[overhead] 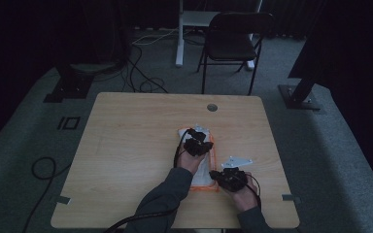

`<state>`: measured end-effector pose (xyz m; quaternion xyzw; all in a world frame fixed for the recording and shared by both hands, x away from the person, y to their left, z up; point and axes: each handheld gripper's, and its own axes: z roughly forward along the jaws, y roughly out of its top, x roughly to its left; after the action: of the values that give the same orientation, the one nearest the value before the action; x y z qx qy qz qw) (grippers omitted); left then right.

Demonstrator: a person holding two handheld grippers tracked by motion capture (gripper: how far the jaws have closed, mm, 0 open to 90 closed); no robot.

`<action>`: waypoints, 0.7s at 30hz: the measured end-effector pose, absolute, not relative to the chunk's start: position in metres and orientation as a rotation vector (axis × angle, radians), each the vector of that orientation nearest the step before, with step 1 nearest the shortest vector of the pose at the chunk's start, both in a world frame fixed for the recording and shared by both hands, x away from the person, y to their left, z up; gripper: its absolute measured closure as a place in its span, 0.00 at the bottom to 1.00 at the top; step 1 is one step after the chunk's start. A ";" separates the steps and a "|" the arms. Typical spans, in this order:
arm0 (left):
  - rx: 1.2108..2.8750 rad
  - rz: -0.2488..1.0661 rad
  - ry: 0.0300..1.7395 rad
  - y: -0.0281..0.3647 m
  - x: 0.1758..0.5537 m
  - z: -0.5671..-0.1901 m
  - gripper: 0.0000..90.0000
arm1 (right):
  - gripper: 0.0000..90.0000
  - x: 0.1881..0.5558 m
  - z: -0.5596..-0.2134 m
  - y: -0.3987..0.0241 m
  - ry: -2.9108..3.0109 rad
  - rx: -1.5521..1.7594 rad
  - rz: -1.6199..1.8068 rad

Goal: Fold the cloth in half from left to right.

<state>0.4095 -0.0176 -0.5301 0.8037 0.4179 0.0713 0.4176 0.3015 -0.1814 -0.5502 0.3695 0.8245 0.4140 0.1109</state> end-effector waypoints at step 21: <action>2.023 0.140 1.043 -0.029 0.409 -0.536 1.00 | 0.65 0.304 -0.556 -0.193 2.428 1.159 1.224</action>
<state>0.4094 -0.0289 -0.5359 0.8062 0.4157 0.0560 0.4172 0.3036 -0.1928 -0.5565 0.3904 0.8180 0.4122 0.0927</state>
